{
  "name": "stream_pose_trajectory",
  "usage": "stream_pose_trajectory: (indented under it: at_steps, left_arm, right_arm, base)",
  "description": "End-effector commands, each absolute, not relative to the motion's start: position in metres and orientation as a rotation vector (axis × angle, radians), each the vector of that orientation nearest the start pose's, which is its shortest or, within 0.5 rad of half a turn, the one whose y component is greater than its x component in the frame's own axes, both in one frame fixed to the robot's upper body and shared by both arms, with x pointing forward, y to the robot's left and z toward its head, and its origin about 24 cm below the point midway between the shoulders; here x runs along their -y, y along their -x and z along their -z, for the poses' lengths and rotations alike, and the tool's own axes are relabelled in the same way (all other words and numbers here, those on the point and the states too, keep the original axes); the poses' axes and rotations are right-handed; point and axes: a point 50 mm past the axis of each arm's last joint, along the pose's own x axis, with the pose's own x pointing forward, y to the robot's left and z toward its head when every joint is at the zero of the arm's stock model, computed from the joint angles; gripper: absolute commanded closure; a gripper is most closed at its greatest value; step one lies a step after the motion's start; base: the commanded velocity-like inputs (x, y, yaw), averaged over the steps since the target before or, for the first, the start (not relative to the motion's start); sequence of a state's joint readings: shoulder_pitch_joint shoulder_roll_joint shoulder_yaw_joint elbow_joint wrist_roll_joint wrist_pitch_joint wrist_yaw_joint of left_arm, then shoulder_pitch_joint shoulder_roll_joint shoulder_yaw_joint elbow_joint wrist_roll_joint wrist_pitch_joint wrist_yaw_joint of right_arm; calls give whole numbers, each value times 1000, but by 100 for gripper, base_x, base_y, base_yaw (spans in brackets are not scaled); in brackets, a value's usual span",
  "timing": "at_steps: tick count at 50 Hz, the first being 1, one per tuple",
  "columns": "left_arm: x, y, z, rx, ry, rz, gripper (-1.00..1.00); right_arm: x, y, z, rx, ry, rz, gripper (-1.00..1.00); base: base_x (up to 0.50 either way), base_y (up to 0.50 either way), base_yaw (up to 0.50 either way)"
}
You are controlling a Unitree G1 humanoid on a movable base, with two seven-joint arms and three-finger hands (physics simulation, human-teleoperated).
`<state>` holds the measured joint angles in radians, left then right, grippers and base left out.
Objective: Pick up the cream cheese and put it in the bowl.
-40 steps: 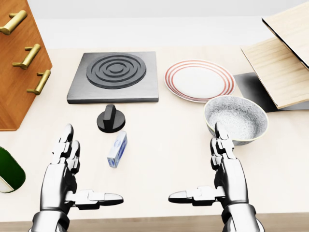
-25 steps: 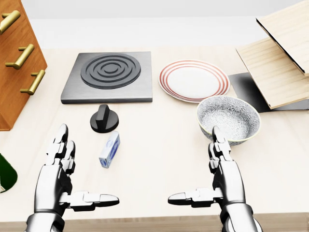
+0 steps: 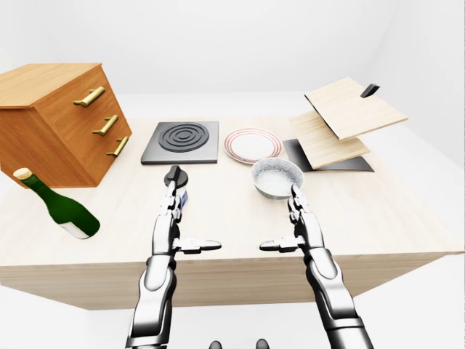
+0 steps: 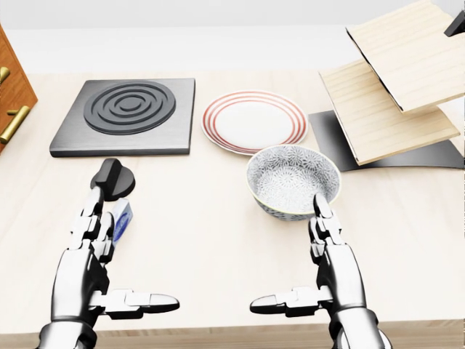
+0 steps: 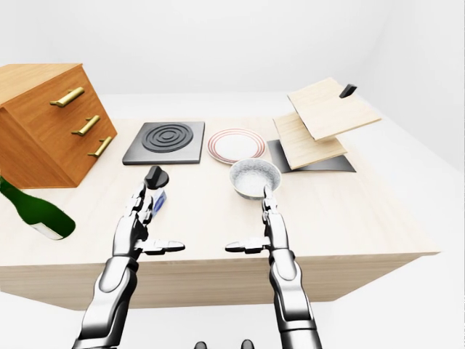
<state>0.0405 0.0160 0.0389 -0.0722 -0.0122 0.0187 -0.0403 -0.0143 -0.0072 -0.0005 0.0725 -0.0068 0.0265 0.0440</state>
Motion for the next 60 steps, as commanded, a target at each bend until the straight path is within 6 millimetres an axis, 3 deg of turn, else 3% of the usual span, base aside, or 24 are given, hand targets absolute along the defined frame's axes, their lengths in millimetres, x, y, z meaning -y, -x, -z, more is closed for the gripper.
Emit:
stream_pose_trajectory:
  at_steps: [1,5,8,10,13,18,22,30,39,47,56,60]
  left_arm:
    - [-159,-250,-41,2,-3,4,-100]
    - [-159,-258,-51,7,-1,11,-100]
    - [-159,-265,-76,90,-20,3,-100]
    - [-158,-266,-102,197,-32,6,-100]
    - [-159,-268,-121,276,-35,-2,-100]
    - [-160,-264,-120,276,-25,-7,-100]
    - [-160,-264,-112,243,-34,-5,-100]
    - [-164,-263,-106,216,-44,-14,-100]
    - [-165,-267,-118,260,-71,-15,-100]
    - [-163,-265,-116,257,-84,-8,-100]
    - [-164,-261,-93,160,-95,-6,-100]
    - [-166,-261,-93,160,-30,7,-100]
  right_arm:
    - [149,-257,-28,-74,16,-49,-100]
    - [156,-268,-33,-78,0,-37,-100]
    - [159,-276,-55,-6,15,-28,-100]
    - [157,-277,-83,108,39,-26,-100]
    - [155,-277,-105,200,50,-23,-100]
    - [153,-268,-112,239,55,-34,-100]
    - [153,-268,-110,230,64,-32,-100]
    - [156,-274,-81,105,69,-32,-100]
    - [159,-272,-85,122,58,-28,-100]
    - [160,-274,-74,73,53,-30,-100]
    - [159,-271,-72,68,65,-34,-100]
    - [160,-272,-71,61,66,-31,-100]
  base:
    - [0,0,0]
    - [0,0,0]
    - [0,0,0]
    - [0,0,0]
    - [0,0,0]
    - [0,0,0]
    - [0,0,0]
    - [0,0,0]
    - [10,0,0]
    - [44,0,0]
    - [29,0,0]
    - [0,0,0]
